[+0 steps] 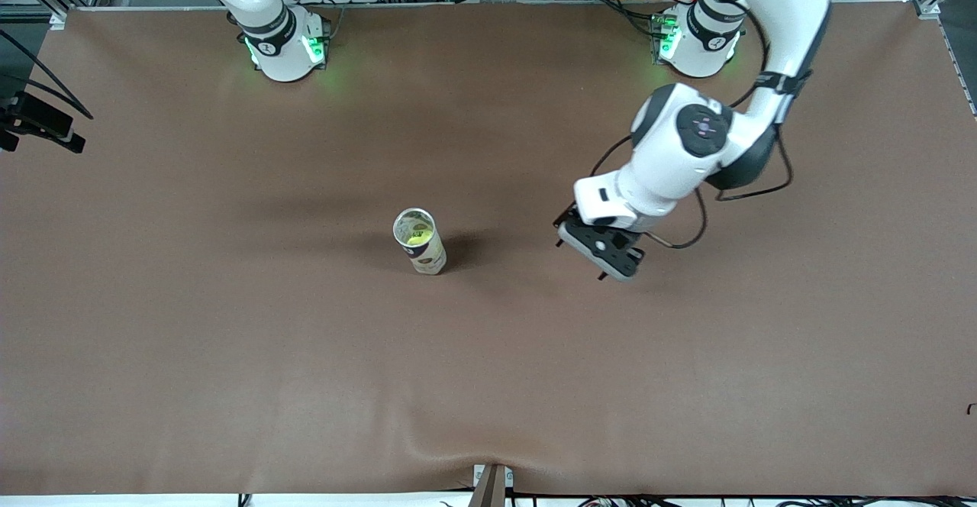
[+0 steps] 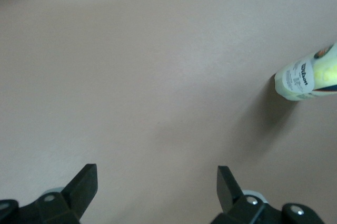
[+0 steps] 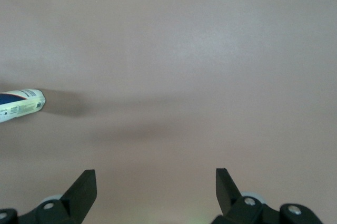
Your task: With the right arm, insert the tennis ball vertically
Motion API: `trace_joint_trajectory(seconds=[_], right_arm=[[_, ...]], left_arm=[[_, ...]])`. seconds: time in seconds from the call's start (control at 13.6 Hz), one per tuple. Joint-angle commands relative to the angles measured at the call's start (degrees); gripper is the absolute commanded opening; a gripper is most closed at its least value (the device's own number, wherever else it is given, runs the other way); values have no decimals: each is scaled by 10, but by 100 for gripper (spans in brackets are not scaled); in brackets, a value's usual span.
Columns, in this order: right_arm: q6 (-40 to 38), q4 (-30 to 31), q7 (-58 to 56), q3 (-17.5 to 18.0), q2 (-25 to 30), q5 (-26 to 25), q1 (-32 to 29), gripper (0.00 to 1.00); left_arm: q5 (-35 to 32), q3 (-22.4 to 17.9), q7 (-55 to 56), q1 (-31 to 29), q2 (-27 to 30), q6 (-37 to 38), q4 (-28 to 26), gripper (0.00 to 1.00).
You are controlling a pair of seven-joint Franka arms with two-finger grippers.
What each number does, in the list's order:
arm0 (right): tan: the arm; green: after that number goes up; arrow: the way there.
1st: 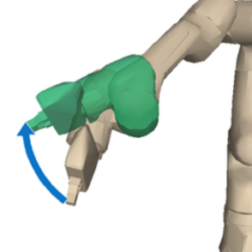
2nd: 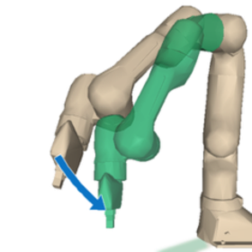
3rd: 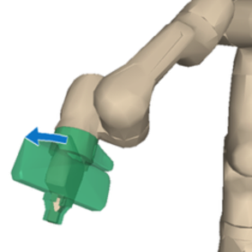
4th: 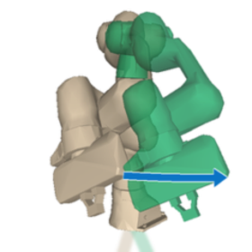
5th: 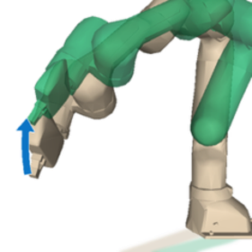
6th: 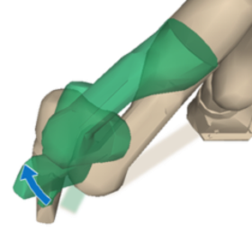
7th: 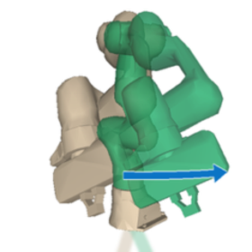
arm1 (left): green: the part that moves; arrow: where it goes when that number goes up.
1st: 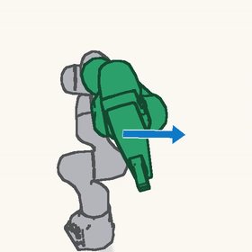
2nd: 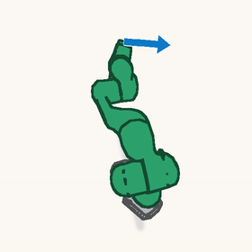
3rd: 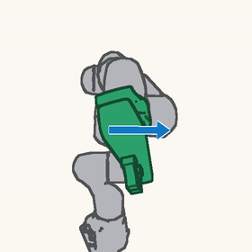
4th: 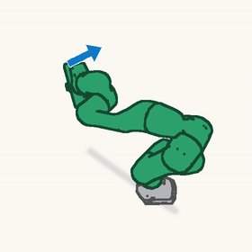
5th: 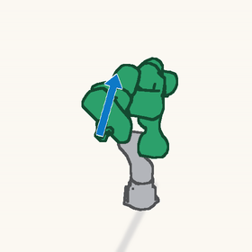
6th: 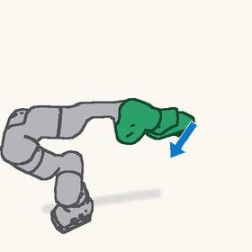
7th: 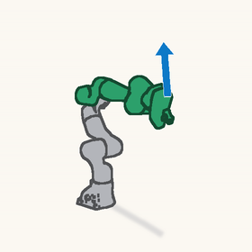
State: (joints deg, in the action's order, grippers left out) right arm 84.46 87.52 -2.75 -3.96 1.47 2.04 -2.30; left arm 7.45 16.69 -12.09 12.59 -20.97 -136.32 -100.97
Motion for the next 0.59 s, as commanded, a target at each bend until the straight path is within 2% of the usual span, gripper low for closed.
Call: trace_joint_trajectory(seconds=[0.0,0.15,0.52], right_arm=[[-4,3,-3,9,6,-11,-5,100],[-5,3,-3,10,6,-16,-2,100],[-4,3,-2,17,6,-30,1,100]], left_arm=[[33,4,4,-37,-4,80,59,100],[58,3,9,-63,-5,132,102,100],[53,-2,54,-92,0,226,172,100]])
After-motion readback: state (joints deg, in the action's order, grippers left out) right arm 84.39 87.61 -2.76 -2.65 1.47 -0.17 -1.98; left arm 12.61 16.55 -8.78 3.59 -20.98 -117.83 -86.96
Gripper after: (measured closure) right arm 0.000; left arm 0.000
